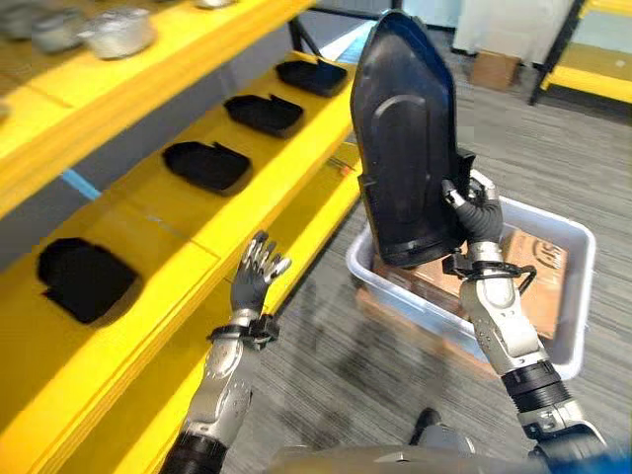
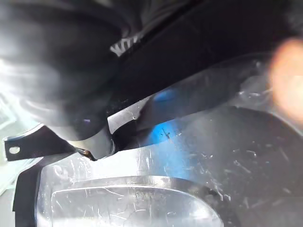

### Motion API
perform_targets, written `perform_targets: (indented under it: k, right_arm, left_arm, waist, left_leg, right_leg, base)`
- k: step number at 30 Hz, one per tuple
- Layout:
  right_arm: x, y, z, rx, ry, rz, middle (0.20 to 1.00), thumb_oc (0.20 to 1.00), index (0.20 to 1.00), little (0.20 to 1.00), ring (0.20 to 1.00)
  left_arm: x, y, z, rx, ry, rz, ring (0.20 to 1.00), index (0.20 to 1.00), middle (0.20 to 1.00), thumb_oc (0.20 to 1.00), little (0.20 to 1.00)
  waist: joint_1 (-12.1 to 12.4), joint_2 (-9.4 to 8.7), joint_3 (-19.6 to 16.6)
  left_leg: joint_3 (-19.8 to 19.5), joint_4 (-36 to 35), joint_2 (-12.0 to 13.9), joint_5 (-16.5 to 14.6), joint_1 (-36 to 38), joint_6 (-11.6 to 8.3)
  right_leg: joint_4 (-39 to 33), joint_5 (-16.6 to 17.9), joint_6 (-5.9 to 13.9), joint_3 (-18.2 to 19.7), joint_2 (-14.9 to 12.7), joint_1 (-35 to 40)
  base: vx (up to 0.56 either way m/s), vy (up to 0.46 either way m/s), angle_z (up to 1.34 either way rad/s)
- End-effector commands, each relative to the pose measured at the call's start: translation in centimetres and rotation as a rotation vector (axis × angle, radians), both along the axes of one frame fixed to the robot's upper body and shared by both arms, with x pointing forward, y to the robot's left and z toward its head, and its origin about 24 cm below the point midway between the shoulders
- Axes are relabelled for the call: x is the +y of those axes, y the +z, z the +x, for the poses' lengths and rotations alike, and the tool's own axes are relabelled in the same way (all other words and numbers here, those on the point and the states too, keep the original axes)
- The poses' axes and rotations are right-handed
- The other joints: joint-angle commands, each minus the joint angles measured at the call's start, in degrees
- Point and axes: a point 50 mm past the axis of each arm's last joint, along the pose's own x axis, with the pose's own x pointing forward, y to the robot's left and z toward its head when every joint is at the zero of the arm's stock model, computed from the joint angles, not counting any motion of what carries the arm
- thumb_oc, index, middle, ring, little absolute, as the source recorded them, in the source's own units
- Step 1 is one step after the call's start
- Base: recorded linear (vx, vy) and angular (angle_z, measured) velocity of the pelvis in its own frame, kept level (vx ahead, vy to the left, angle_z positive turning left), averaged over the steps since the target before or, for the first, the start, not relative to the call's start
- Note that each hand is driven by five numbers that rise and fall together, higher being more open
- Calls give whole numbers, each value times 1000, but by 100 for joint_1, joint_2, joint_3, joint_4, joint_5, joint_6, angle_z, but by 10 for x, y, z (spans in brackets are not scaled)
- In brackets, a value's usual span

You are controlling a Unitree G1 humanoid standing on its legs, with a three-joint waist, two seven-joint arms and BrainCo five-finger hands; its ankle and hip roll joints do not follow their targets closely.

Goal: Move parts from the plastic box to the shelf.

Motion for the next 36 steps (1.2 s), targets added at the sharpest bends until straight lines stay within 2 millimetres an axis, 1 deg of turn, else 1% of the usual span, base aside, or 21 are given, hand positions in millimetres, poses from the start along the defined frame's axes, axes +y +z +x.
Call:
perform_targets:
  k: [1,3,8,10,11,12,13,14,16,17,18,22,24,25,28,29,30,31,33,34,36]
  right_arm:
    - [1,30,0,-157,15,13,200,200,200,200,200]
    - [8,26,2,-130,40,11,200,200,200,200,200]
    - [6,15,0,-85,30,-6,200,200,200,200,200]
    - [4,6,-6,-57,29,-16,200,200,200,200,200]
    - [4,4,-9,-50,47,-25,200,200,200,200,200]
    - [3,1,-13,-42,80,-40,200,200,200,200,200]
    - [1,-5,-17,-23,100,-44,200,200,200,200,200]
    - [-1,-7,-19,-18,104,-48,200,200,200,200,200]
    - [-6,-14,-25,5,107,-50,200,200,200,200,200]
    - [-11,-19,-31,24,113,-50,200,200,200,200,200]
    - [-22,-26,-39,58,98,-67,200,200,200,200,200]
    - [-36,-37,-49,103,61,-50,200,200,200,200,200]
    - [-41,-33,-50,86,57,-58,200,200,200,200,200]
    - [-40,-31,-50,78,67,-73,200,200,200,200,200]
    - [-40,-30,-48,78,70,-92,200,200,200,200,200]
    - [-40,-30,-48,78,70,-92,200,200,200,200,200]
    - [-37,-31,-46,85,84,-91,200,200,200,200,200]
    - [-36,-32,-46,87,87,-92,200,200,200,200,200]
    - [-33,-33,-44,96,90,-98,200,200,200,200,200]
    - [-33,-33,-43,96,90,-98,200,200,200,200,200]
    - [-33,-33,-42,99,80,-110,200,200,200,200,200]
  left_arm:
    - [15,33,7,-159,8,107,1000,1000,1000,1000,1000]
    - [24,30,-2,-144,54,111,1000,1000,1000,1000,1000]
    - [33,31,-8,-143,68,154,1000,1000,1000,1000,1000]
    - [36,35,-6,-156,56,204,1000,1000,1000,1000,1000]
    - [36,34,-6,-155,51,216,1000,1000,1000,1000,1000]
    - [35,32,-5,-145,41,223,1000,1000,1000,1000,1000]
    - [33,32,-5,-144,35,224,1000,1000,1000,1000,1000]
    - [33,32,-5,-144,34,225,1000,1000,1000,1000,1000]
    - [32,32,-6,-150,34,220,1000,1000,1000,1000,1000]
    - [29,31,-5,-156,38,198,1000,1000,1000,1000,1000]
    - [32,32,-9,-162,51,190,1000,1000,1000,1000,1000]
    - [32,27,-10,-137,46,185,1000,1000,1000,1000,1000]
    - [30,30,-5,-158,44,149,1000,1000,1000,1000,1000]
    - [28,30,-4,-161,42,140,1000,1000,1000,1000,1000]
    - [29,33,-4,-170,38,143,1000,1000,1000,1000,1000]
    - [29,33,-4,-170,38,143,1000,1000,1000,1000,1000]
    - [31,35,-6,-178,49,147,1000,1000,1000,1000,1000]
    - [31,35,-6,-179,54,142,1000,1000,1000,1000,1000]
    - [27,38,-3,-192,52,108,1000,1000,1000,1000,1000]
    - [27,38,-3,-192,53,108,1000,1000,1000,1000,1000]
    - [22,42,3,-211,35,98,1000,1000,1000,1000,1000]
  waist:
    - [-25,-314,-200]
    - [163,-575,-116]
    - [318,-798,-43]
    - [176,-797,8]
    - [-19,-737,44]
    - [-200,-683,68]
    - [-274,-687,62]
    - [-311,-710,33]
    - [-371,-770,-24]
    - [-436,-824,-50]
    - [-383,-786,-148]
    - [-484,-800,-170]
    - [-498,-810,156]
    - [-486,-824,220]
    - [-497,-893,288]
    - [-493,-893,295]
    - [-496,-889,227]
    - [-500,-860,197]
    - [-564,-687,146]
    - [-568,-683,145]
    - [-621,-527,169]
  left_leg:
    - [-248,-599,-83,-23,-277,775]
    - [-304,-465,-590,-219,-401,1053]
    - [-586,-215,-1054,-369,-619,1272]
    - [-786,-420,-1179,-233,-572,1373]
    - [-935,-458,-1174,-203,-521,1426]
    - [-1087,-456,-1190,-89,-568,1523]
    - [-1169,-520,-1226,-23,-556,1575]
    - [-1213,-545,-1265,2,-572,1586]
    - [-1302,-580,-1350,75,-641,1581]
    - [-1386,-552,-1426,140,-771,1534]
    - [-1265,-580,-1343,163,-822,1471]
    - [-1306,-376,-1288,66,-842,1403]
    - [-1419,1035,-1437,-281,-1432,1138]
    - [-1401,1291,-1417,-357,-1535,1090]
    - [-1219,1588,-877,-437,-1512,1054]
    - [-1216,1588,-876,-439,-1505,1053]
    - [-1296,1292,-353,-247,-1346,1007]
    - [-1293,1124,-128,-89,-1248,959]
    - [-1161,416,672,689,-1103,807]
    - [-1158,365,679,718,-1080,797]
    - [-981,23,1086,1214,-1066,604]
  right_leg:
    - [77,332,896,324,-534,-23]
    - [-237,915,1075,262,-942,64]
    - [-395,1391,1272,463,-1293,168]
    - [-208,1397,1184,1391,-1069,-7]
    - [-32,1066,1023,2370,-457,-205]
    - [258,458,826,3106,484,-460]
    - [458,44,642,3215,1086,-519]
    - [397,-29,564,3240,1303,-507]
    - [11,-61,456,3353,1611,-384]
    - [-394,48,445,3797,1690,-239]
    - [-902,166,454,3609,1612,-6]
    - [-728,-2,349,3541,1630,55]
    - [-487,-137,199,3287,1519,18]
    - [-413,-160,163,3247,1497,10]
    - [-190,-238,151,3179,1390,0]
    - [-189,-239,151,3182,1392,5]
    - [-55,-324,220,3211,1289,-87]
    - [44,-372,236,3206,1257,-149]
    - [495,-534,285,3029,1091,-495]
    - [519,-549,278,3025,1096,-507]
    - [892,-671,341,2898,940,-731]
  base:
    - [-107,308,57]
    - [-115,392,23]
    - [-20,246,29]
    - [6,282,101]
    - [18,286,106]
    - [41,304,67]
    - [29,198,14]
    - [31,56,47]
    - [-3,-36,37]
    - [-19,-153,9]
    - [-4,-162,22]
    - [11,-139,32]
    - [-154,-183,61]
    - [-104,-81,90]
    - [-49,7,63]
    - [-31,84,19]
    - [-26,101,9]
    - [-48,174,8]
    - [-64,211,11]
    - [-71,229,22]
    - [-71,269,61]
